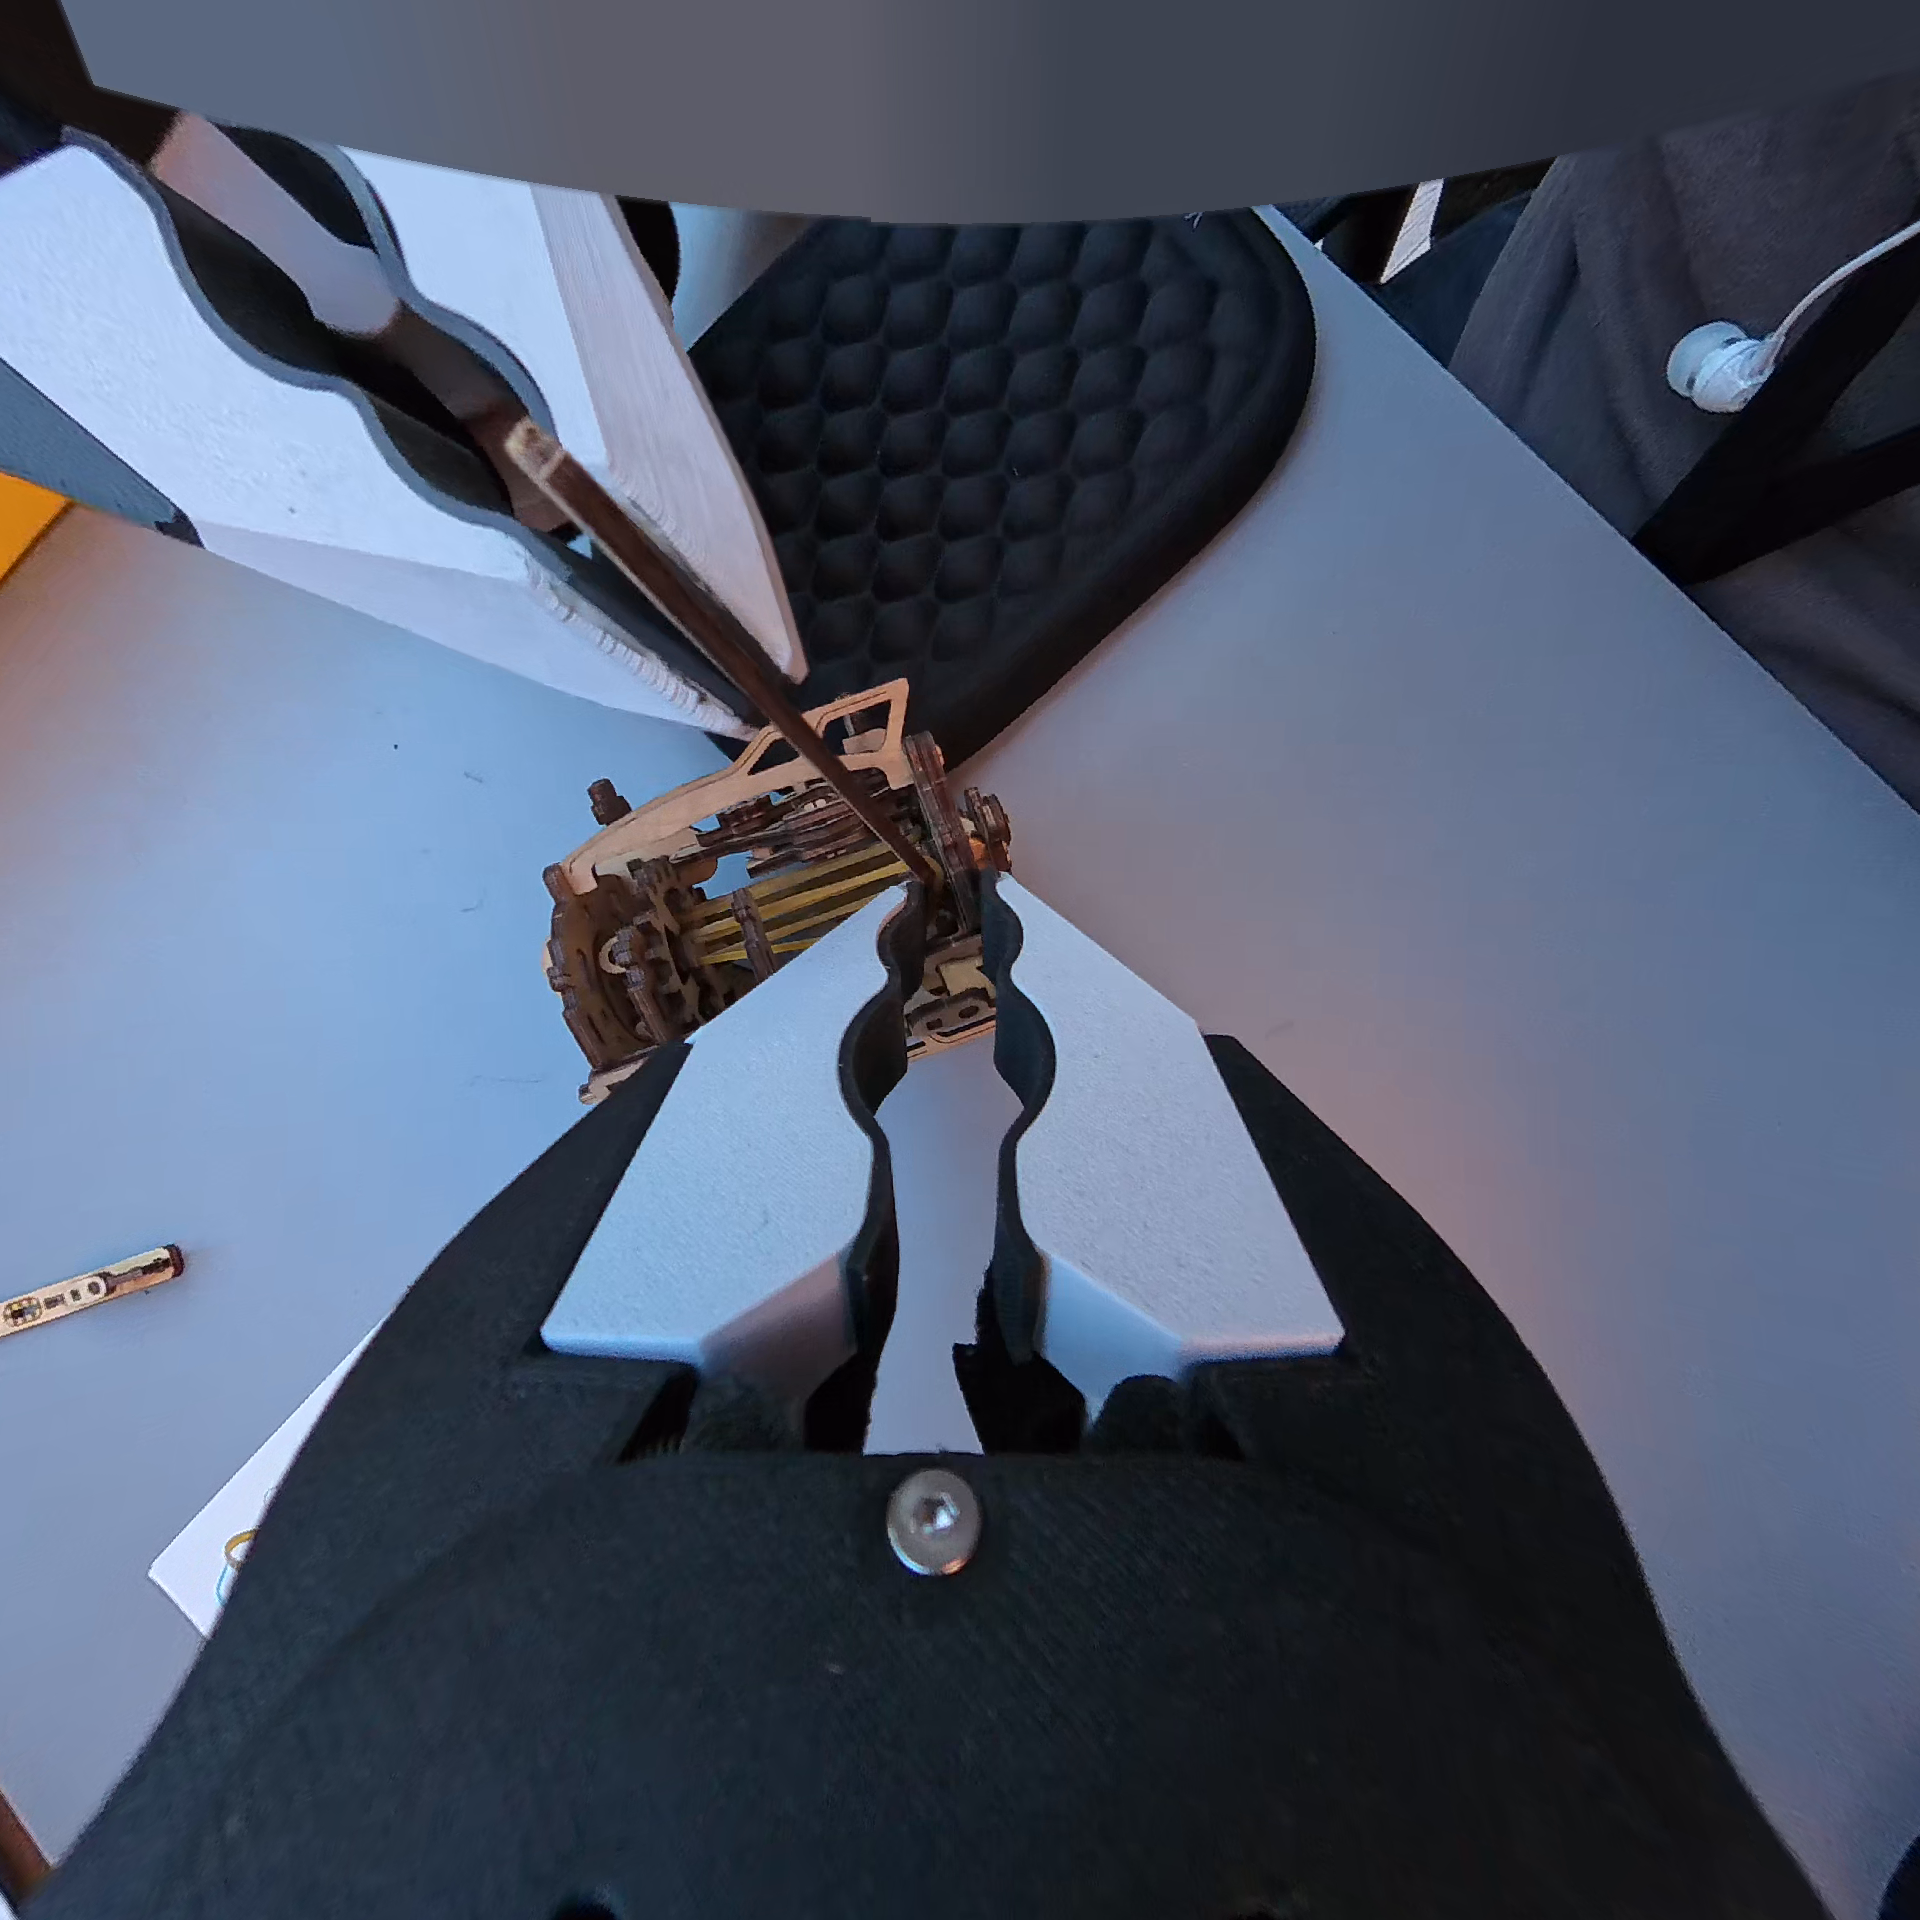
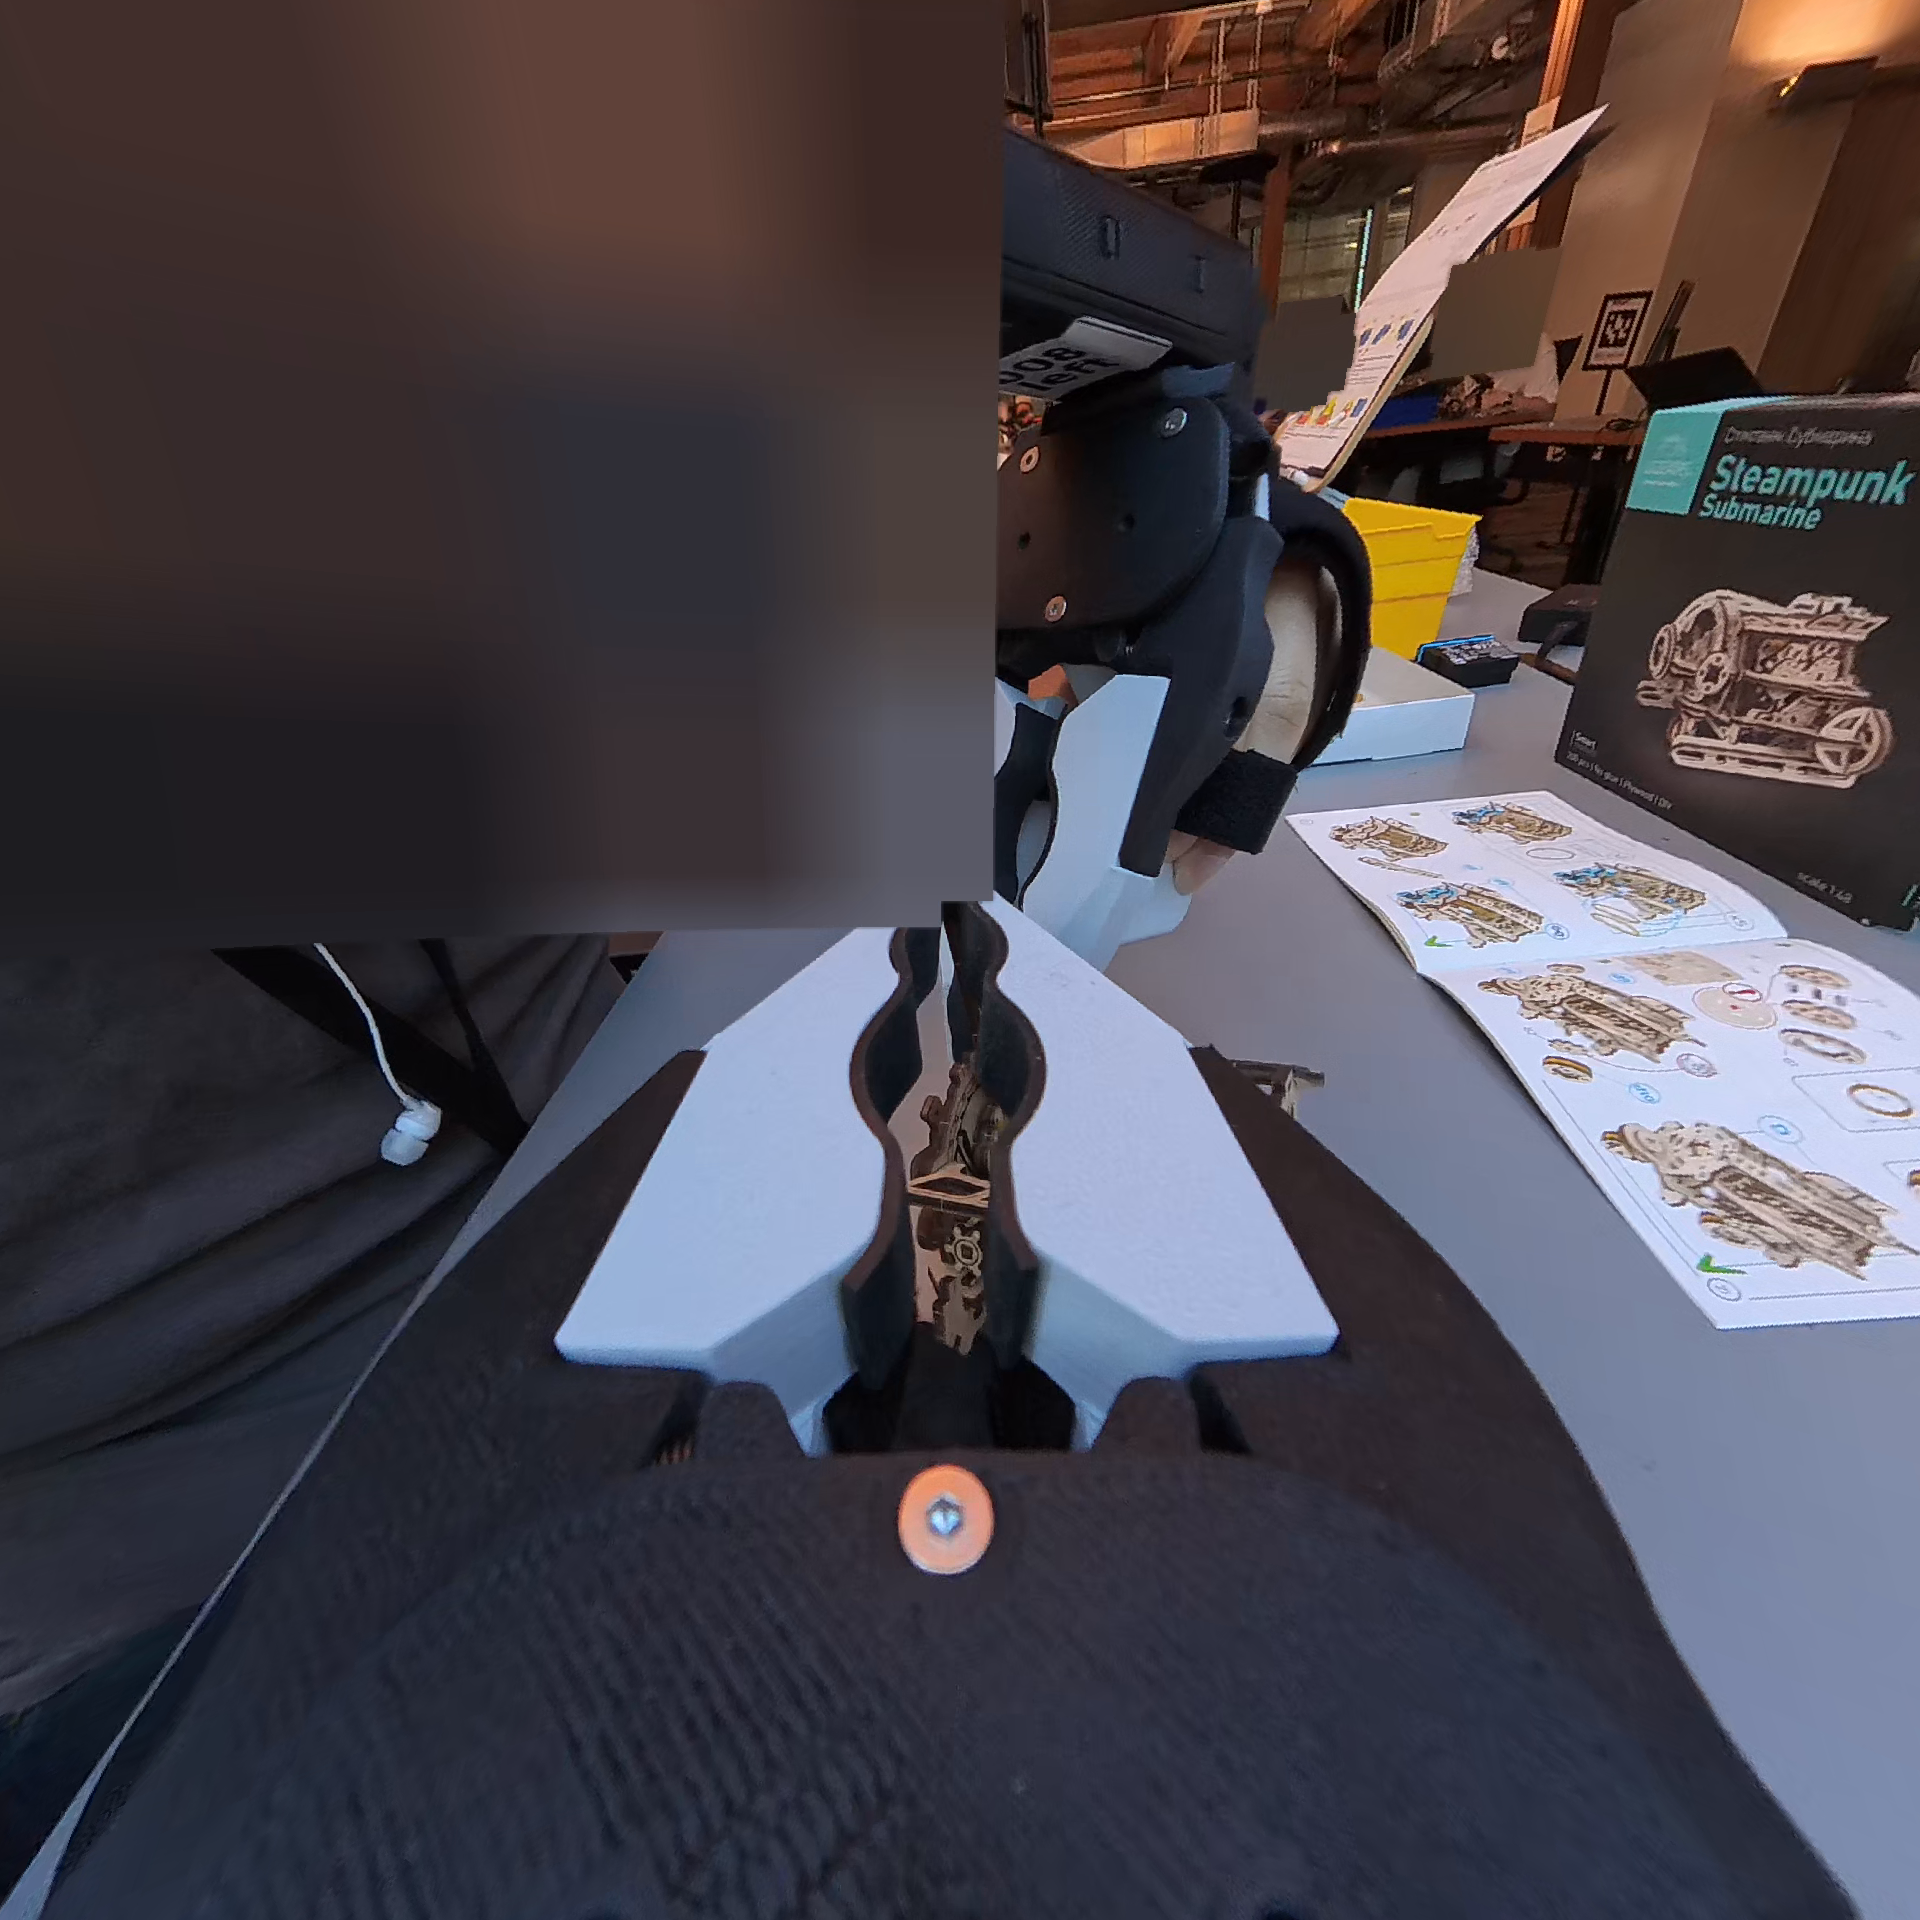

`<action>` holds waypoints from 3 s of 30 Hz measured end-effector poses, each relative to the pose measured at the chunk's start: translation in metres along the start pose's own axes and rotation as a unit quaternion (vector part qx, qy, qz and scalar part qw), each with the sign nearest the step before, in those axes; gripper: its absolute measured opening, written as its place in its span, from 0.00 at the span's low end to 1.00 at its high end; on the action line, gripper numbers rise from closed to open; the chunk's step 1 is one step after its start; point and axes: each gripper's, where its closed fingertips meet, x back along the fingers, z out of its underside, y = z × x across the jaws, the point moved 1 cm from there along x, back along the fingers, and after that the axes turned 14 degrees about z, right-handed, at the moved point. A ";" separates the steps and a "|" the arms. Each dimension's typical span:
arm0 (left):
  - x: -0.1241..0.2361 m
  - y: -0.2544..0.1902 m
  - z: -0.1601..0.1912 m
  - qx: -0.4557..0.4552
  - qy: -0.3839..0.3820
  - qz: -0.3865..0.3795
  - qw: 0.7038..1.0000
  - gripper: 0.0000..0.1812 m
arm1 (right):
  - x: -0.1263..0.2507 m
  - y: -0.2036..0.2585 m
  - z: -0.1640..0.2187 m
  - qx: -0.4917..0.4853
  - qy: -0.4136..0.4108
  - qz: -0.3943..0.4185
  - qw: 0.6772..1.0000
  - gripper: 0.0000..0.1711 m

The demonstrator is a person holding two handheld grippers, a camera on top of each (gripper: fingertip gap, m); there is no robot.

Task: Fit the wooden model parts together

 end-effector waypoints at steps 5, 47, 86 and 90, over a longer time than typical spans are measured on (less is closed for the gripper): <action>0.000 0.000 -0.001 -0.003 0.002 -0.001 1.000 0.04 | 0.001 0.003 0.000 0.040 0.008 0.012 0.999 0.00; -0.001 -0.002 0.003 -0.003 0.018 0.036 0.999 0.02 | 0.026 -0.042 -0.013 0.024 -0.031 0.125 0.991 0.00; -0.001 0.002 0.005 -0.002 0.020 0.020 1.000 0.02 | 0.026 -0.055 0.018 -0.311 0.015 0.072 0.948 0.00; -0.001 0.002 0.006 0.000 0.022 0.017 1.000 0.01 | 0.023 -0.048 0.022 -0.289 0.019 0.104 0.951 0.00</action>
